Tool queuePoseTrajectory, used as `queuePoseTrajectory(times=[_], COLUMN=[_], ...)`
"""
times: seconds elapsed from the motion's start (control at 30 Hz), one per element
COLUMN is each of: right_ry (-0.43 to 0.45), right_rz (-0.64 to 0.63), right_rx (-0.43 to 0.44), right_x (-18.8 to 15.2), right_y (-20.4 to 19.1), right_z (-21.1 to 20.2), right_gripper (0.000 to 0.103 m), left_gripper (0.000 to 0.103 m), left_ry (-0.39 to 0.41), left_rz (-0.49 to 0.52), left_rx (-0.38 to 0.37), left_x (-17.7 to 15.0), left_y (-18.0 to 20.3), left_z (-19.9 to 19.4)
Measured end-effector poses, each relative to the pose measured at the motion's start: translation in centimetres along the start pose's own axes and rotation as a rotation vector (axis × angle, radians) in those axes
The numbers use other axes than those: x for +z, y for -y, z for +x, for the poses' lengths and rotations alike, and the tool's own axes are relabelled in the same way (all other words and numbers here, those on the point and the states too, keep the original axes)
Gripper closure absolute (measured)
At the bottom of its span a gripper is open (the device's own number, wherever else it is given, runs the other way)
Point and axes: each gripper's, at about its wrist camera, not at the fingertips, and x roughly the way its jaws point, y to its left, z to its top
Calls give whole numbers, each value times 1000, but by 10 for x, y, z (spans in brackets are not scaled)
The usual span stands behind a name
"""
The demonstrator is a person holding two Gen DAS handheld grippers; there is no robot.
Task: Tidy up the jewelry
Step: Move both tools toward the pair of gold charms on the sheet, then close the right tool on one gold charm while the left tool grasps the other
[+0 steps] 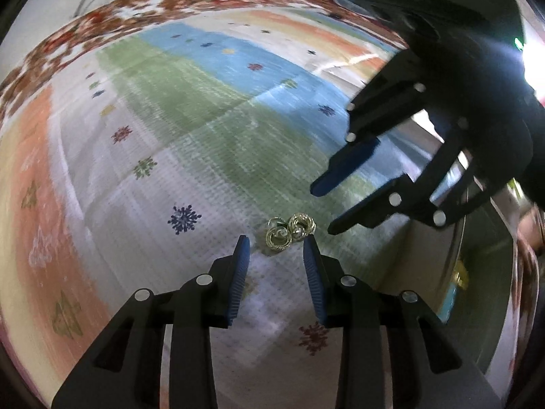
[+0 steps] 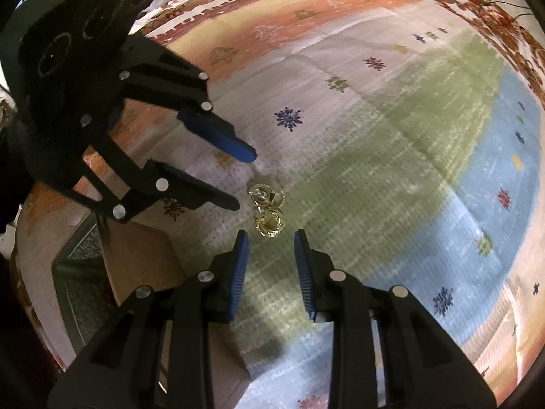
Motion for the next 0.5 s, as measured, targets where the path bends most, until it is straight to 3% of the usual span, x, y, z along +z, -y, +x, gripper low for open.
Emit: queuePoseTrajectory(times=[0.33, 0.5], right_ry=[-12, -14], right_rz=[-23, -27], right_rx=[25, 30], right_x=[3, 5], right_y=[2, 3], right_z=[13, 16], right_gripper=[71, 71], left_gripper=[67, 67], left_ry=[-66, -46], left_rz=[229, 220], left_rx=[-36, -57], left_x=[5, 6], left_y=[5, 1], left_z=[13, 18])
